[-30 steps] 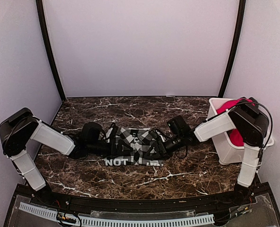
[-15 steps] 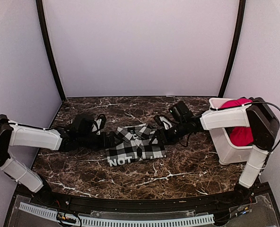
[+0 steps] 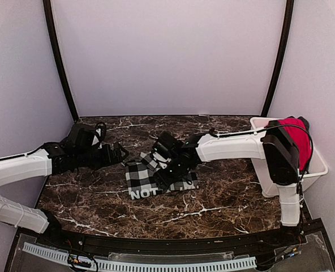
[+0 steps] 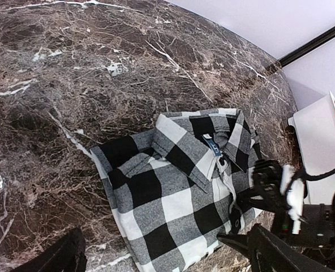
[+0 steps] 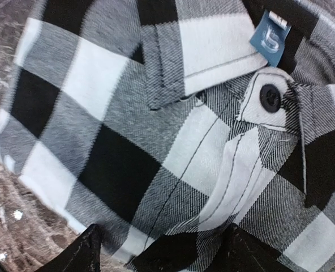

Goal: Fold and stack the mixed laundry pile
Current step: Move the square-folded shirt to the corner of the board.

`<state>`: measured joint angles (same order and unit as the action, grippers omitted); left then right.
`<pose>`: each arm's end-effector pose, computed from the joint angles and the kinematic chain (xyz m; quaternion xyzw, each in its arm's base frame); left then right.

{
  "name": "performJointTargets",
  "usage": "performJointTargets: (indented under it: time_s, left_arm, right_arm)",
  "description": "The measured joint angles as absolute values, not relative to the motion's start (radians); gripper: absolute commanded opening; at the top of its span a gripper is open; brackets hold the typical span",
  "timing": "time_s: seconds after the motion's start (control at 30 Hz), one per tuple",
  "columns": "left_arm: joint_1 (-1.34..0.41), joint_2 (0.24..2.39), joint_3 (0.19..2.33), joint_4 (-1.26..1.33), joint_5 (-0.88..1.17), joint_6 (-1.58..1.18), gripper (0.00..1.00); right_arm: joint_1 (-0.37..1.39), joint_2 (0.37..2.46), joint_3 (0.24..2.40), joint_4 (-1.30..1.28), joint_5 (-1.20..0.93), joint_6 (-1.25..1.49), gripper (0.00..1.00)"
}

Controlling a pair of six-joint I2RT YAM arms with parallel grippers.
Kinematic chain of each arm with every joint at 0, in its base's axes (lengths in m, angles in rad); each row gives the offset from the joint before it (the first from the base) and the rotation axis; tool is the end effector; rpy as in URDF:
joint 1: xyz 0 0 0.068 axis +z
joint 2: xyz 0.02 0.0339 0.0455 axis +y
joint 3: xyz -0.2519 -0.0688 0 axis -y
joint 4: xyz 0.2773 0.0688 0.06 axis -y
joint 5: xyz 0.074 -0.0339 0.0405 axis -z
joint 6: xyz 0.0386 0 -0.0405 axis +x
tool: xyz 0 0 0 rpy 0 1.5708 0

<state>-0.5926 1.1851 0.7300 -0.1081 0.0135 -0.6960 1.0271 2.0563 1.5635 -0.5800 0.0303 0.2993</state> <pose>0.2451 -0.1657 0.2188 -0.0420 0.8747 -0.2947 0.3824 0.2410 0.3965 0.1591 -0.3414 0.9069 0.1401 0.2032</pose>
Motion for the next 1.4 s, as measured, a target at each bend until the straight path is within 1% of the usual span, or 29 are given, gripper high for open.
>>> performJointTargets:
  time_s: [0.17,0.33,0.6,0.73,0.83,0.93,1.03,1.1,1.23,1.4]
  left_arm:
    - [-0.585,1.15,0.73,-0.13,-0.006,-0.701,0.99]
    - [-0.58,1.145,0.725,-0.13,-0.011,-0.704,0.99]
    - [-0.564,1.118,0.702,-0.138,-0.019,-0.703,0.99]
    - [-0.55,1.111,0.681,-0.135,-0.019,-0.696,0.99]
    - [-0.538,1.144,0.68,-0.118,-0.012,-0.677,0.99]
    - [-0.535,1.254,0.728,-0.1,0.012,-0.638,0.99]
    - [-0.535,1.41,0.839,-0.084,0.047,-0.588,0.99]
    - [-0.538,1.499,0.929,-0.073,0.065,-0.559,0.99]
    - [-0.568,1.691,1.158,-0.06,0.07,-0.505,0.99]
    - [-0.643,1.938,1.462,-0.085,0.041,-0.453,0.99]
  right_arm:
    - [1.029,2.197,1.684,-0.657,0.113,0.316,0.74]
    - [1.011,2.294,1.824,-0.658,0.152,0.339,0.74]
    - [0.868,2.379,1.96,-0.654,0.133,0.321,0.73]
    - [0.793,2.463,2.104,-0.682,0.113,0.28,0.71]
    - [0.768,2.527,2.221,-0.712,0.086,0.254,0.71]
    - [0.77,2.536,2.254,-0.731,0.052,0.243,0.73]
    - [0.775,2.501,2.233,-0.741,0.025,0.243,0.75]
    - [0.773,2.431,2.181,-0.749,0.014,0.244,0.75]
    - [0.757,2.212,2.08,-0.736,0.012,0.241,0.76]
    - [0.667,1.915,1.944,-0.663,0.023,0.236,0.76]
